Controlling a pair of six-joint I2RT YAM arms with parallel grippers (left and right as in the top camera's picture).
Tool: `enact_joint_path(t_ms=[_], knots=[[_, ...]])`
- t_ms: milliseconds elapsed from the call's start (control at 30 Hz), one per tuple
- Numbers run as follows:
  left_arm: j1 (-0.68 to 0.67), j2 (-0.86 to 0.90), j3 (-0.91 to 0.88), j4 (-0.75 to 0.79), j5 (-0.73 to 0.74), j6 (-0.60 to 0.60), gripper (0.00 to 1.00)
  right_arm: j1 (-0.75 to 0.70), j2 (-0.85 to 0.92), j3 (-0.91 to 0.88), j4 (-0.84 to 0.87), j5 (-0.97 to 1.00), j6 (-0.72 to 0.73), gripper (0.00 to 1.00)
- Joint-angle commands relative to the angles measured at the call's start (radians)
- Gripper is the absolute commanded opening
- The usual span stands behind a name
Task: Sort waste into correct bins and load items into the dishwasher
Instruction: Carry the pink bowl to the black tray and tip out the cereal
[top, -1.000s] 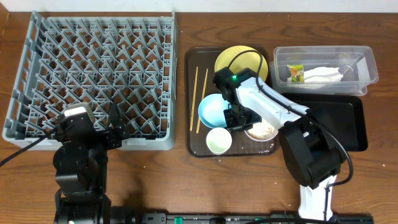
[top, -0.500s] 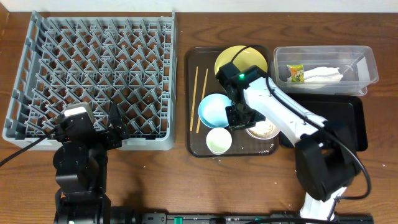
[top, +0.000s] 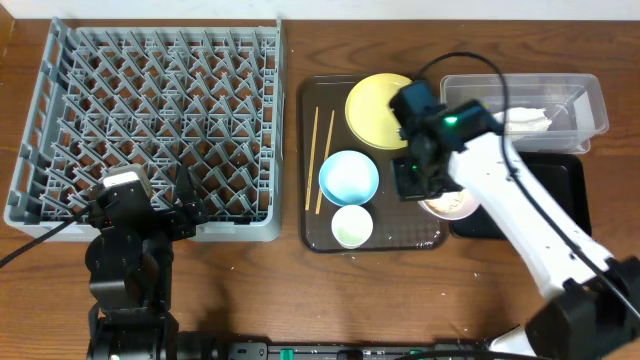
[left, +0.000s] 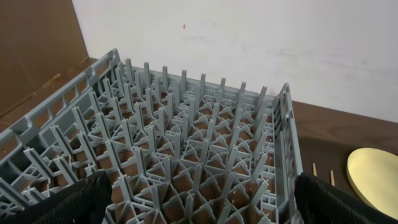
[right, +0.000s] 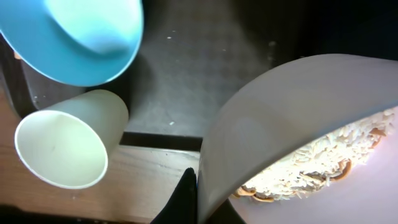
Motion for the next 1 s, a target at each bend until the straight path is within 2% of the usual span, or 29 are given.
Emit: enact_joint_path(t_ms=[0,333,633,967], knots=[[0.005,-0.001,0.024,0.001,-0.008,0.006,0.95,-0.05,-0.062,-0.001,-0.013,-0.021,-0.04,0.01],[0.005,-0.001,0.024,0.001,-0.008,0.006,0.95,-0.279,-0.159,-0.088,0.011,-0.199,-0.192,0.01],[0.005,-0.001,0.024,0.001,-0.008,0.006,0.95,-0.553,-0.196,-0.316,0.178,-0.495,-0.378,0.01],[0.005,-0.001,0.024,0.001,-0.008,0.006,0.95,-0.832,-0.196,-0.498,0.384,-0.778,-0.51,0.01]])
